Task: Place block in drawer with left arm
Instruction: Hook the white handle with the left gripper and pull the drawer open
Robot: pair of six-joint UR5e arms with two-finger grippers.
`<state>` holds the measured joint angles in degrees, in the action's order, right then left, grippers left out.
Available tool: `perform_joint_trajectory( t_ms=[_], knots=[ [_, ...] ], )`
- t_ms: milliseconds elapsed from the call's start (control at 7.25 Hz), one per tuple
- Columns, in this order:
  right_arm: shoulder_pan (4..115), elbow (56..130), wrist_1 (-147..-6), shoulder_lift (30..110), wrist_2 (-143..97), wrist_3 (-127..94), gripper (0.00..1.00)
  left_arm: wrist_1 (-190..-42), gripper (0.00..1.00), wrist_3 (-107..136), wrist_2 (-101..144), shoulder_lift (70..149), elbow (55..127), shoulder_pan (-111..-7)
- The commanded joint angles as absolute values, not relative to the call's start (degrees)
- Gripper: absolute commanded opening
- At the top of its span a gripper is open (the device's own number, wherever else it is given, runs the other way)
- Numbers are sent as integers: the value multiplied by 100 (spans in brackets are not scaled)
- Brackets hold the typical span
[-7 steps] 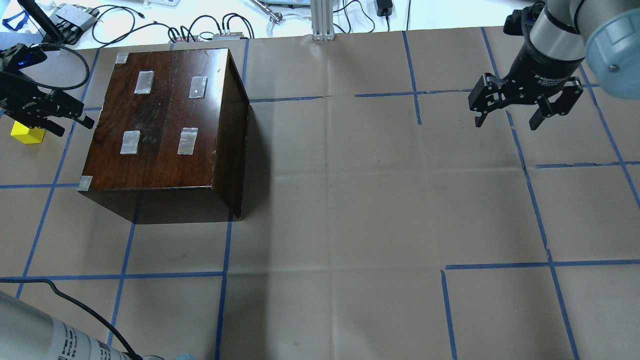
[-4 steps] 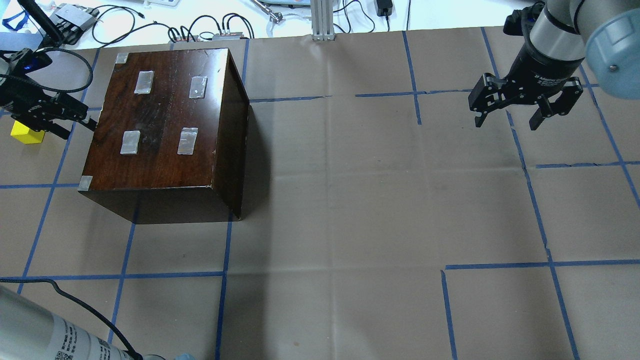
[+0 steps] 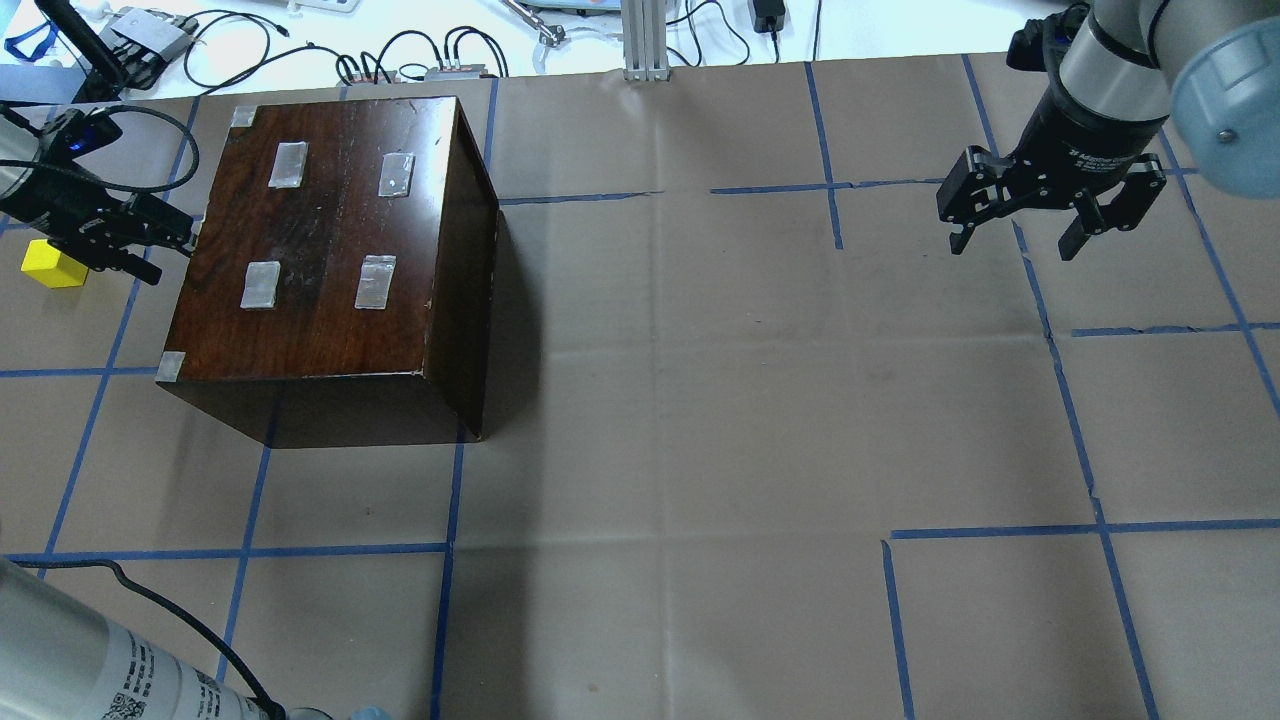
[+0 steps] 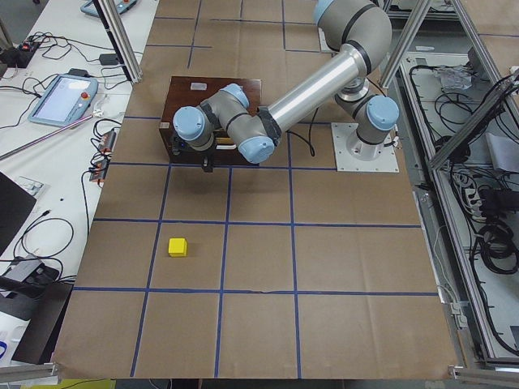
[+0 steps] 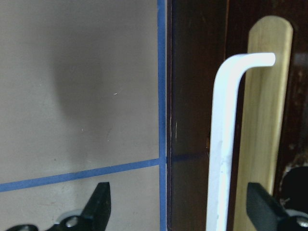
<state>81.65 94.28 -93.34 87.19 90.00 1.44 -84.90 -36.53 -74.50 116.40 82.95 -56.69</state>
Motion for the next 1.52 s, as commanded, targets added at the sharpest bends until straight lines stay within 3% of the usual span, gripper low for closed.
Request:
perform_joint_trajectory(
  t_ms=[0,1379],
  knots=[
    [8165,9431,-9334,8719,9000,149,100,-8324,98,-3674,-7444,11698,8297,-5669],
    [8165,9431,-9334,8719,9000,149,100,-8130,98,-3753,-8525,11751,8191,-5275]
  ],
)
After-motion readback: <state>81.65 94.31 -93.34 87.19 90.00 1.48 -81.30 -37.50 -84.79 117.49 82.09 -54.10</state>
